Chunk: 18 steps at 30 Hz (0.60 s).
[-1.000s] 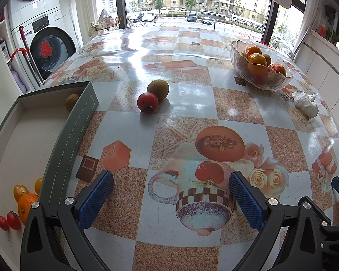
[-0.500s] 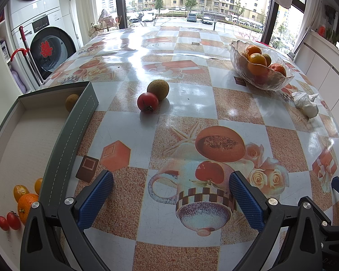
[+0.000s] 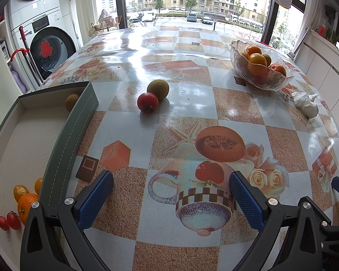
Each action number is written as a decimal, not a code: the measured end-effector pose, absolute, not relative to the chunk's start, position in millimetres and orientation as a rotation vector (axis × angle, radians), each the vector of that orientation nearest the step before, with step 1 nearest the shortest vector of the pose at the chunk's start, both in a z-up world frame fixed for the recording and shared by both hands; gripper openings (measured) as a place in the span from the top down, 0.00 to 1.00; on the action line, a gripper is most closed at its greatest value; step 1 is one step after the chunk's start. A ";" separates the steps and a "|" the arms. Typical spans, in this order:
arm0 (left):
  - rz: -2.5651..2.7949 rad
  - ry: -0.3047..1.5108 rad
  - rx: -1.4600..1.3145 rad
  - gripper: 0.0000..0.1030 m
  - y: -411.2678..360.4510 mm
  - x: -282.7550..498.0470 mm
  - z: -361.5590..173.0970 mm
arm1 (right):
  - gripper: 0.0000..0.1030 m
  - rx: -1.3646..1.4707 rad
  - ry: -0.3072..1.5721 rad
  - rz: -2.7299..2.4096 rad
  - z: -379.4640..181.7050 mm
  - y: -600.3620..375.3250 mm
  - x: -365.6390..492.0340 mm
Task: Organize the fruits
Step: 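Move both grippers toward the red tomato and kiwi on the table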
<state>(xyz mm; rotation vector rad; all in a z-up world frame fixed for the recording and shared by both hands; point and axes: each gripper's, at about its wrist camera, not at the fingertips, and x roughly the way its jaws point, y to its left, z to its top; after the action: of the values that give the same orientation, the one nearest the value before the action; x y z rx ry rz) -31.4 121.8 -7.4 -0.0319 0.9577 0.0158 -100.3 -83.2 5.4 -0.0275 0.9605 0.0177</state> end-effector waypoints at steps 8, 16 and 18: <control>0.016 0.958 -0.032 0.00 121.9 -31.2 -7.5 | 0.00 -0.029 0.986 0.030 6.9 -85.0 -98.3; 0.016 0.958 -0.032 0.00 121.9 -31.1 -7.4 | 0.00 0.110 1.043 0.109 41.7 -83.4 -79.7; 0.016 0.958 -0.032 0.00 121.9 -31.1 -7.4 | 0.00 0.126 1.053 0.159 49.7 -75.1 -71.5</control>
<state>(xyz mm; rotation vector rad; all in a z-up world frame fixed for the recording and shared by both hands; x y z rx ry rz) -31.1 121.9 -7.4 -0.0321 0.9579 0.0158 -71.5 -75.1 49.7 0.1262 1.0534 0.1586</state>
